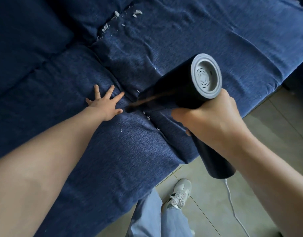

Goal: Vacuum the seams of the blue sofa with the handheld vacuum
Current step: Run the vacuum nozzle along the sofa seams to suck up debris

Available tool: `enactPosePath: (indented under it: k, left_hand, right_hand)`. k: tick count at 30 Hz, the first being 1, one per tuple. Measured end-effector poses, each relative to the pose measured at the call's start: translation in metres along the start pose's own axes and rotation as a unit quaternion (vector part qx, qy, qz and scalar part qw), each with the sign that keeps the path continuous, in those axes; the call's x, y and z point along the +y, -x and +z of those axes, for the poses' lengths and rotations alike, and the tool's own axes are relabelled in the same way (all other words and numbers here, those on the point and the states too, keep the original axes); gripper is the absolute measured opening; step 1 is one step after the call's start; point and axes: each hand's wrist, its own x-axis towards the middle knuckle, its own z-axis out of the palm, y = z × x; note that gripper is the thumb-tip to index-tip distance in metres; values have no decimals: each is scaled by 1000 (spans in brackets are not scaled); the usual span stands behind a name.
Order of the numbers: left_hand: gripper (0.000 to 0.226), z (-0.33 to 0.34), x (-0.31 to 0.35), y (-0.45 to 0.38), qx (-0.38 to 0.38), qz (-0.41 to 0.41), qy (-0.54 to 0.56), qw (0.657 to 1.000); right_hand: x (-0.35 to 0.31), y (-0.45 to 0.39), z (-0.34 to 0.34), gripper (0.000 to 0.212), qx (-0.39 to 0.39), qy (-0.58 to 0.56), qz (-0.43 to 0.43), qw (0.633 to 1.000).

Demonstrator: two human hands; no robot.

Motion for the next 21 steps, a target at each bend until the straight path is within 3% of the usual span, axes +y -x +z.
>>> enactPosePath:
  k: [8, 10, 17, 21]
  left_hand:
    - [63, 0, -2, 2, 11, -4, -1, 1000]
    - [62, 2, 0, 2, 13, -8, 1, 1000]
    - [59, 12, 7, 3, 38, -18, -19, 999]
    - [70, 11, 18, 0, 76, 20, -11, 997]
  right_hand:
    - [5, 15, 7, 13, -85, 9, -19, 996]
    - [9, 16, 7, 21, -86, 20, -22, 996]
    - [25, 11, -8, 31, -2, 37, -22, 999]
    - [25, 2, -12, 26, 61, 1, -25, 998]
